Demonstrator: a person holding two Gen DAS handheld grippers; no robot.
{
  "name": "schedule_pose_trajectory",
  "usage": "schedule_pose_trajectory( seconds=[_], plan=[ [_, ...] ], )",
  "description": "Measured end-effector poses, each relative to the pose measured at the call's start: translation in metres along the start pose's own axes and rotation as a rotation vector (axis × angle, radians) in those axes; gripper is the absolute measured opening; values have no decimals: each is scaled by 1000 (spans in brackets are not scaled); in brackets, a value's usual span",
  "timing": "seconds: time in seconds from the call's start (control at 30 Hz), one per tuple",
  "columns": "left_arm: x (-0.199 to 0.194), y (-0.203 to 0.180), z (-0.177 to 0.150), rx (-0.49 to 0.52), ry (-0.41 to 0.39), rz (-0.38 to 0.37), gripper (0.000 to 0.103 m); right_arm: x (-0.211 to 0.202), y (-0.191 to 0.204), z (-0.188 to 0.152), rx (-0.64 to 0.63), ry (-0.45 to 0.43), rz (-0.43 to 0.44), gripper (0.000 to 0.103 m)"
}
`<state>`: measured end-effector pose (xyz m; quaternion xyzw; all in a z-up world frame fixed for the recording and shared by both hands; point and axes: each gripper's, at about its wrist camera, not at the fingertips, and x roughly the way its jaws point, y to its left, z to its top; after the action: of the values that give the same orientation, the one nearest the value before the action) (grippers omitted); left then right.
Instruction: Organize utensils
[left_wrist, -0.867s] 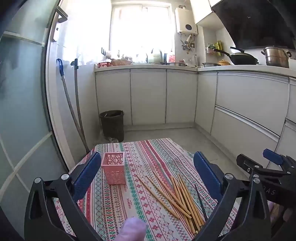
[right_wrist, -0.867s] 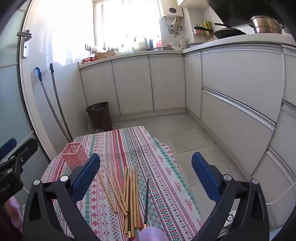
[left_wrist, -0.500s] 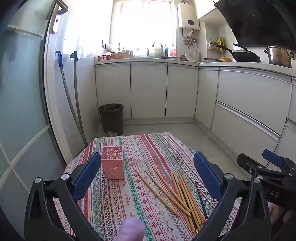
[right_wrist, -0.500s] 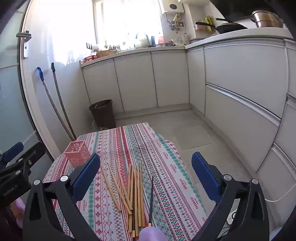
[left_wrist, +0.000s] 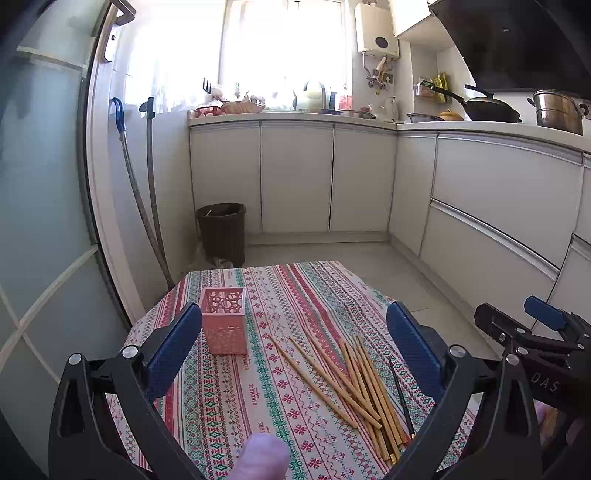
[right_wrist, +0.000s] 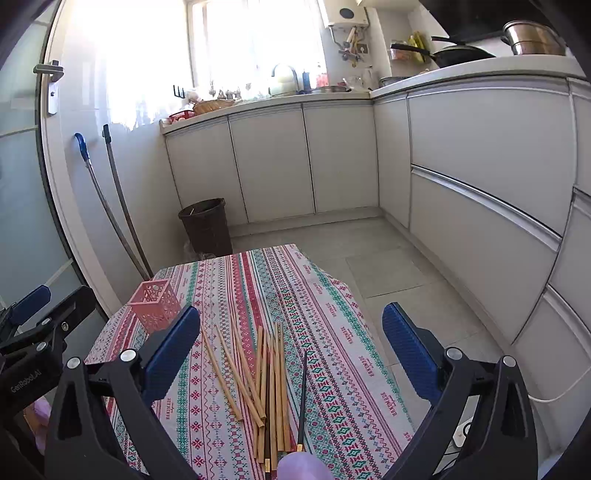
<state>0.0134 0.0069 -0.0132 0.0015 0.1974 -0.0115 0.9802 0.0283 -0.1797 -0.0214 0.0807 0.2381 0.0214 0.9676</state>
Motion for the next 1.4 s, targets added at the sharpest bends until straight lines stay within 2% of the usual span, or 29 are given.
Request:
schedule_pose_trajectory(
  seconds=[1.4],
  plan=[
    [6, 2, -2, -2, 15, 4, 96, 2, -4, 1, 10, 16, -2, 96]
  ],
)
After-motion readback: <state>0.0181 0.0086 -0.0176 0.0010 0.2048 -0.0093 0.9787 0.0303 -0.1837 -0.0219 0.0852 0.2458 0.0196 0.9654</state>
